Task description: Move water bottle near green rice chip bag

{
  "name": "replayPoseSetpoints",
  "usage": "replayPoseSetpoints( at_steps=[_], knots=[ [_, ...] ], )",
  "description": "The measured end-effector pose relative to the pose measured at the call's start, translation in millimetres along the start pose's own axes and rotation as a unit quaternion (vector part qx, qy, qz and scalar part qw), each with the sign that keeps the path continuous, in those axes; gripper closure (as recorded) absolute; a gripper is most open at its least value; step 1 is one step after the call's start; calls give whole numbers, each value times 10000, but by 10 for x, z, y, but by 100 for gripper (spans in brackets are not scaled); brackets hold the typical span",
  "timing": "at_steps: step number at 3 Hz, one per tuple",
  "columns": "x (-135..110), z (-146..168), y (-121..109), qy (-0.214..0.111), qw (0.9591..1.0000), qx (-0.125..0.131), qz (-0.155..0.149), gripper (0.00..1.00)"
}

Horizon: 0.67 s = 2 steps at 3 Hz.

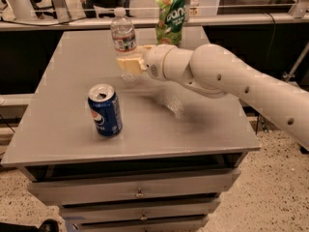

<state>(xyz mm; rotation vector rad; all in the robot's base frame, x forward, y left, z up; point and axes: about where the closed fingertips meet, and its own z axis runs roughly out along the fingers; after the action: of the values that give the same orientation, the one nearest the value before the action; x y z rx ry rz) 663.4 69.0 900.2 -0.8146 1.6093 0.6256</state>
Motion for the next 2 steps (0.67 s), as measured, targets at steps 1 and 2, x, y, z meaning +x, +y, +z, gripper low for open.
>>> replayPoseSetpoints(
  at_steps=[1, 2],
  knots=[
    [-5, 3, 0, -4, 10000, -3, -1, 100],
    [37, -5, -27, -14, 9999, 137, -35, 100]
  ],
)
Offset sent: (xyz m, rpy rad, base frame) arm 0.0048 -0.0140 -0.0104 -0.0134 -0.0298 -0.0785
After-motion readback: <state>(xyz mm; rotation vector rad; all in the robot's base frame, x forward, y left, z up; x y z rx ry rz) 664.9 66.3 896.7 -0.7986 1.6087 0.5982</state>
